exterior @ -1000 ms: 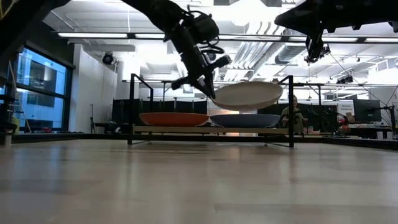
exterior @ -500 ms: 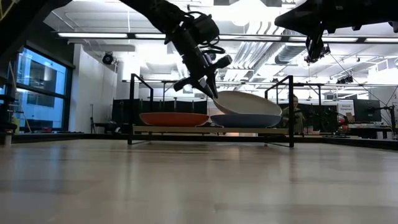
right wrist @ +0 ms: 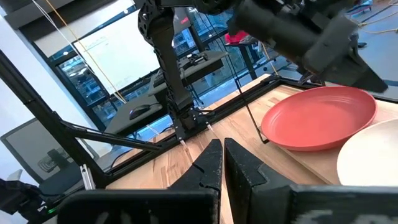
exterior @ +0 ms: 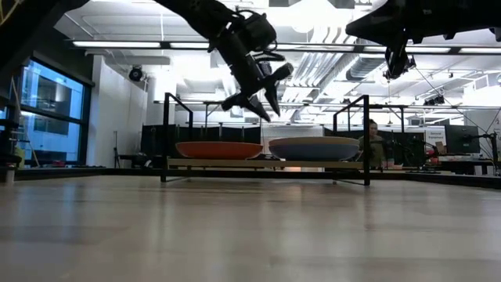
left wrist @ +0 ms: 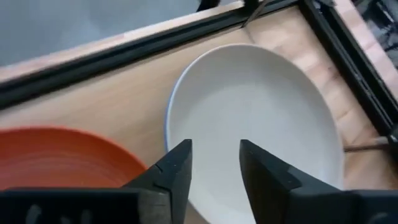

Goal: Place and stack plates onto a shelf
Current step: Stack the white plate on top of the orange plate, then return to Home Position

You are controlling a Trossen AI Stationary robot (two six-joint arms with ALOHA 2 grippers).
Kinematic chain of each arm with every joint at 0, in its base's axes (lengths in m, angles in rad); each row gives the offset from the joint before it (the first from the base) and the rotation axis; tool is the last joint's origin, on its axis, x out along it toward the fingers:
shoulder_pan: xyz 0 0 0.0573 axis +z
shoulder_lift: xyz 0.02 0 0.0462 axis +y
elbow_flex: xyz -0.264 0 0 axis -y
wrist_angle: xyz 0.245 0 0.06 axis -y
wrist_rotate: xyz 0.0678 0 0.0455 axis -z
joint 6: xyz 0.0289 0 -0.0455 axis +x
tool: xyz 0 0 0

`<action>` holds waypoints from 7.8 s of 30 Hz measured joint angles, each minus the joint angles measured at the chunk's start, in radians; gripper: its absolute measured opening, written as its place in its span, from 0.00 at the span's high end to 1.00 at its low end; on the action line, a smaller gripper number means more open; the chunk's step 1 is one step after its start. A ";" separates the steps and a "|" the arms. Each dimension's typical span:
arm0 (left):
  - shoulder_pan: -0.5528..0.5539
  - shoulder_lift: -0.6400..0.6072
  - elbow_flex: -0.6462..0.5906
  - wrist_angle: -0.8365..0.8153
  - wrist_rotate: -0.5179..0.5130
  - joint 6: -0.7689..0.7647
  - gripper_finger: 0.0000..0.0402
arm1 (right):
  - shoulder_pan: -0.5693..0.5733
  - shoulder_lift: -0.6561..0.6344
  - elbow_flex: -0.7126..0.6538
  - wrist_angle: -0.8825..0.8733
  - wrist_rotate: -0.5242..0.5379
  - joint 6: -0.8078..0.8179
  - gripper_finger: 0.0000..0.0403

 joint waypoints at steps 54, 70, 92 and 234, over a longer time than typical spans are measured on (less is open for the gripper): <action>-0.551 -0.935 -0.944 0.623 -0.110 0.202 0.66 | 0.124 0.158 0.335 -1.005 -0.529 0.415 0.61; -0.551 -0.935 -0.944 0.604 -0.110 0.202 0.66 | 0.488 0.238 0.116 -0.983 -0.595 0.564 0.53; -0.551 -0.935 -0.944 0.598 -0.121 0.213 0.66 | 0.650 0.384 0.037 -0.825 -0.589 0.655 0.84; -0.542 -1.097 -0.944 0.815 -0.261 0.457 0.66 | -0.157 0.097 0.306 -0.305 -0.271 -0.053 0.91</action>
